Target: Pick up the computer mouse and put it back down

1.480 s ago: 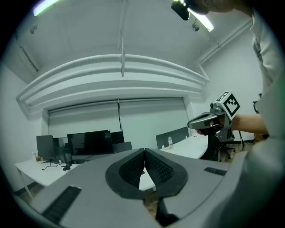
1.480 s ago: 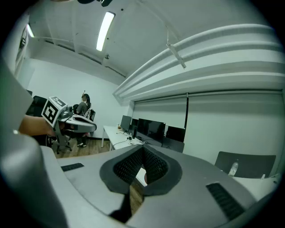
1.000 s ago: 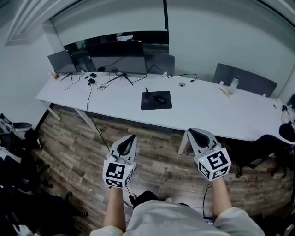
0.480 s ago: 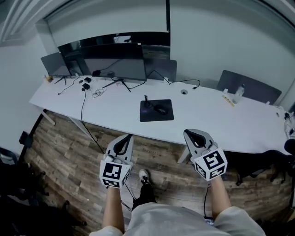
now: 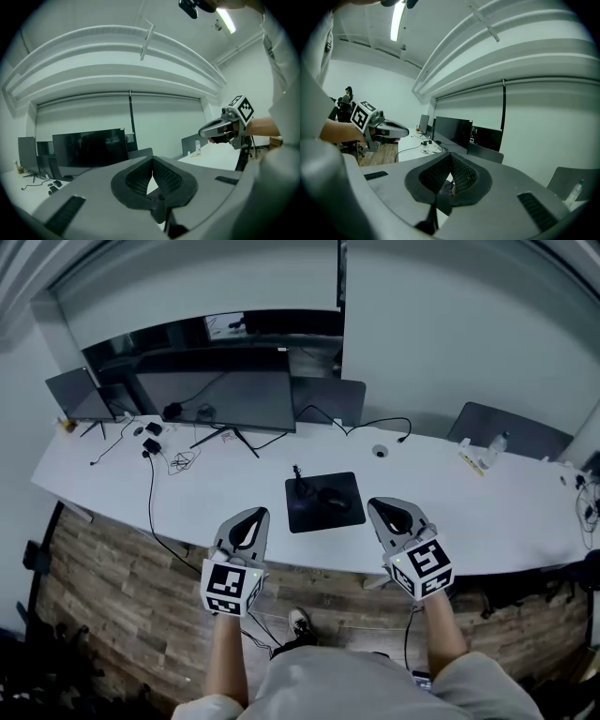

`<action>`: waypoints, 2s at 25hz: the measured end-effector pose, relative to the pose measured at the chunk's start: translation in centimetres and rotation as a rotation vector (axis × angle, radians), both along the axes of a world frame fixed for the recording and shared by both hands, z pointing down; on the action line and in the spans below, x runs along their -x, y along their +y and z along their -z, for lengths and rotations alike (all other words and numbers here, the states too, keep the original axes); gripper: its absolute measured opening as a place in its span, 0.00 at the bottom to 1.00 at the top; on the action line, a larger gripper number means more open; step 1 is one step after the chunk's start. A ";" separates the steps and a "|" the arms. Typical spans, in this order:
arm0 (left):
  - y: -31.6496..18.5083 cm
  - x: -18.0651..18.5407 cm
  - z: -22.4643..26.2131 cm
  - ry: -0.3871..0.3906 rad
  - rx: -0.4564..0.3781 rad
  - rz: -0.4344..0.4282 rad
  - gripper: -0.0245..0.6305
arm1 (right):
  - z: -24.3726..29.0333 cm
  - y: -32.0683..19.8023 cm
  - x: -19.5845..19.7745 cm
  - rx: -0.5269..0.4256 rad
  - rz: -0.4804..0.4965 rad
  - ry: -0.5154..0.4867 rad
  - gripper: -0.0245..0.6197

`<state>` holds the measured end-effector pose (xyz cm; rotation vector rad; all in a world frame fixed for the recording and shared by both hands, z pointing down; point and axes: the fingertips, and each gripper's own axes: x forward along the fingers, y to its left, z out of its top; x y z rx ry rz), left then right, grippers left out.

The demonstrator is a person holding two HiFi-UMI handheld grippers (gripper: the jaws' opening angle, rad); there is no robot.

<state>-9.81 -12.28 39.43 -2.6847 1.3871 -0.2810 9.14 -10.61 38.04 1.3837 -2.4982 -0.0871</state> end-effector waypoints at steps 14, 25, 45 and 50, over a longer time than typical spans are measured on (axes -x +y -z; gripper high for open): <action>-11.3 2.1 -5.9 -0.007 0.148 0.009 0.06 | -8.3 -13.8 0.8 0.176 -0.010 0.080 0.21; -12.7 1.8 -13.6 0.005 0.351 0.195 0.06 | -23.6 -20.9 0.4 0.453 0.162 0.249 0.43; -10.5 2.7 -20.9 -0.026 0.521 0.275 0.06 | -38.4 -22.6 2.3 0.692 0.246 0.380 0.53; -10.7 2.7 -20.8 -0.023 0.516 0.257 0.06 | -38.5 -23.3 2.2 0.698 0.218 0.327 0.47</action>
